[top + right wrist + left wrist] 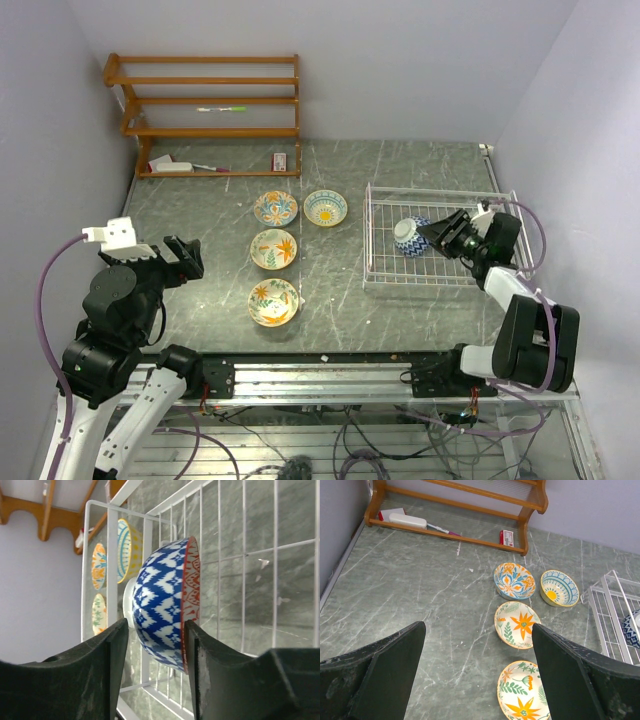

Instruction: Load the bowls into the dish rack

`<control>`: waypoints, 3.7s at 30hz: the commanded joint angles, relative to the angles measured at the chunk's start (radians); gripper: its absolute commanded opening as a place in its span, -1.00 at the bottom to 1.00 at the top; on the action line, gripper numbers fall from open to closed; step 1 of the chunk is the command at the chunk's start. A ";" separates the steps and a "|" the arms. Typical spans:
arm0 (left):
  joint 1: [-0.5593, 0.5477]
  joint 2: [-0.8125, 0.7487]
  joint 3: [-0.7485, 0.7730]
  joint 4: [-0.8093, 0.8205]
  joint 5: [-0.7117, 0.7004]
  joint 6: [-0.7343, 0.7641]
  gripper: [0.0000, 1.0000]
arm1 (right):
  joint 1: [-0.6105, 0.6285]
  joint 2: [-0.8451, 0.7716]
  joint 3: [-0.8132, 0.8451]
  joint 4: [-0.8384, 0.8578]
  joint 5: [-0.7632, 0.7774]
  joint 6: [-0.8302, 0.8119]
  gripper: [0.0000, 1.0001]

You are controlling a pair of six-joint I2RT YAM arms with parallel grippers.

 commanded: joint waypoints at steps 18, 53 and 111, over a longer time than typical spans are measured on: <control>0.007 -0.015 -0.012 0.032 0.021 0.007 0.97 | -0.008 -0.137 0.107 -0.308 0.272 -0.200 0.25; 0.007 -0.029 -0.016 0.040 0.032 0.015 0.97 | 0.414 -0.015 0.388 -0.675 1.096 -0.390 0.53; 0.008 -0.040 -0.071 0.083 0.069 0.029 0.97 | 0.396 0.099 0.505 -0.656 1.239 -0.380 0.53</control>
